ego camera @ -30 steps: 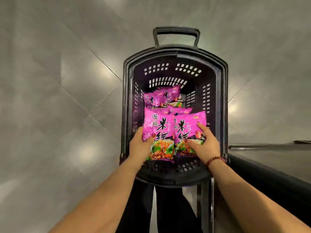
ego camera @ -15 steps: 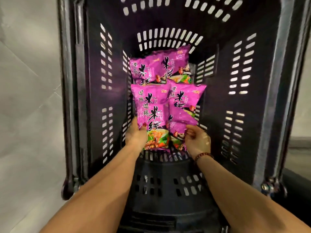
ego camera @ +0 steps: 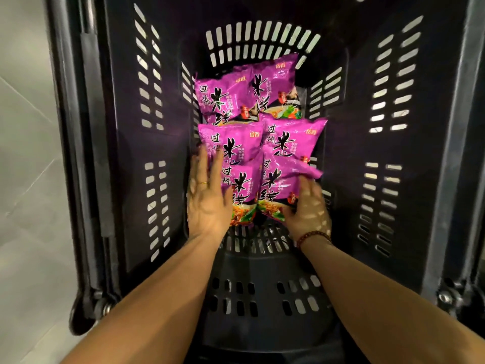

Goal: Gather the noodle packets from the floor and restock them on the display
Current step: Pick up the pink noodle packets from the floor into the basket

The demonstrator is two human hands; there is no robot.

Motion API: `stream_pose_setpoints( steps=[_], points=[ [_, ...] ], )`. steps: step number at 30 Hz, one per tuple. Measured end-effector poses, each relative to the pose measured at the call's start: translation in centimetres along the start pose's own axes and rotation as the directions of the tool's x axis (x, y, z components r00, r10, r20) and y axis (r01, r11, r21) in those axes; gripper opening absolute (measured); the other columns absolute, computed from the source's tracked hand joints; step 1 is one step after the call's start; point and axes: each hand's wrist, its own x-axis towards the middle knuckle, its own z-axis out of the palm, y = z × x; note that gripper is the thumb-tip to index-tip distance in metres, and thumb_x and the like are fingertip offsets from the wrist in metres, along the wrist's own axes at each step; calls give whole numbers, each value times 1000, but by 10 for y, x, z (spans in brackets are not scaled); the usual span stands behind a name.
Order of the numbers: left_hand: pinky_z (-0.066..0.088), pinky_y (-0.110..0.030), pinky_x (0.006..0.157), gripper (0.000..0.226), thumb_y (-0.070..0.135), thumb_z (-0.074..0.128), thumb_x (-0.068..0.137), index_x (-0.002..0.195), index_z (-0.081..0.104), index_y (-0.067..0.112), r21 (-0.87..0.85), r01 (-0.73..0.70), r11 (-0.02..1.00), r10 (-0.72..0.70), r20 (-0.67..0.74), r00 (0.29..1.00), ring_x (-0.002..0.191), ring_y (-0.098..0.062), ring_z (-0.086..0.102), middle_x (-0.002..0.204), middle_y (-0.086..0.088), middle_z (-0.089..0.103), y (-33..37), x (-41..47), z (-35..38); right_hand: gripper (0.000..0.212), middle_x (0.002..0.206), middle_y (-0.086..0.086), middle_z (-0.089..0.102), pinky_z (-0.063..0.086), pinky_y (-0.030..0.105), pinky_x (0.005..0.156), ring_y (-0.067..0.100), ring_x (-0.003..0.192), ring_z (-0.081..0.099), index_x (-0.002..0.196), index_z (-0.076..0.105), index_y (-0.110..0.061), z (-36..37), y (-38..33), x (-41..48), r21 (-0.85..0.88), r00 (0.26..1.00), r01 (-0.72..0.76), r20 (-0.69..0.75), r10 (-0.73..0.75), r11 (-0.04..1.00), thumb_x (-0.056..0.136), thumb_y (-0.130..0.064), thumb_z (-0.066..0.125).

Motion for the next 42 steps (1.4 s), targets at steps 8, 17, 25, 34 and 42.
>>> stream_pose_setpoints(
  steps=[8, 17, 25, 34, 42],
  points=[
    [-13, -45, 116, 102, 46, 62, 88, 148, -20, 34, 532, -357, 768, 204, 325, 924, 145, -29, -21, 158, -1, -20, -31, -14, 24, 99, 157, 4, -18, -4, 44, 115, 30, 144, -16, 149, -4, -34, 25, 5, -6, -423, 938, 340, 87, -335, 840, 83, -40, 70],
    [-15, -43, 113, 98, 35, 59, 94, 144, -26, 33, 552, -288, 782, 83, 366, 927, 145, -29, -24, 159, -3, -23, -1, -10, 3, 84, 162, 1, -8, 2, 40, 120, 25, 148, -9, 153, 2, -32, 6, -6, -12, -366, 968, 253, 92, -235, 896, 92, -33, 59],
    [28, -43, 114, 68, 21, 68, 85, 147, 40, 20, 392, -372, 841, 312, 210, 926, 144, -32, 28, 152, -11, 37, 79, -46, -102, 69, 149, 6, 37, 32, 42, 113, 26, 138, 33, 146, 35, -17, -96, -62, -82, -164, 950, 255, -141, -279, 953, 86, -28, 67],
    [51, -44, 88, 56, 24, 75, 72, 125, 61, 15, 350, -529, 773, 478, 226, 849, 114, -31, 56, 120, -9, 63, 168, -125, -269, 49, 115, 12, 64, 50, 45, 89, 33, 104, 60, 118, 62, -9, -238, -102, -229, -153, 903, 239, -327, -277, 959, 75, -26, 76],
    [55, -40, 77, 50, 28, 71, 68, 115, 63, 14, 239, -831, 503, 732, 393, 556, 101, -30, 61, 109, -7, 65, 216, -211, -341, 44, 115, 6, 62, 46, 41, 91, 30, 107, 56, 119, 59, -17, -276, -100, -382, 42, 887, 53, -461, -28, 998, 78, -30, 70]
  ],
)
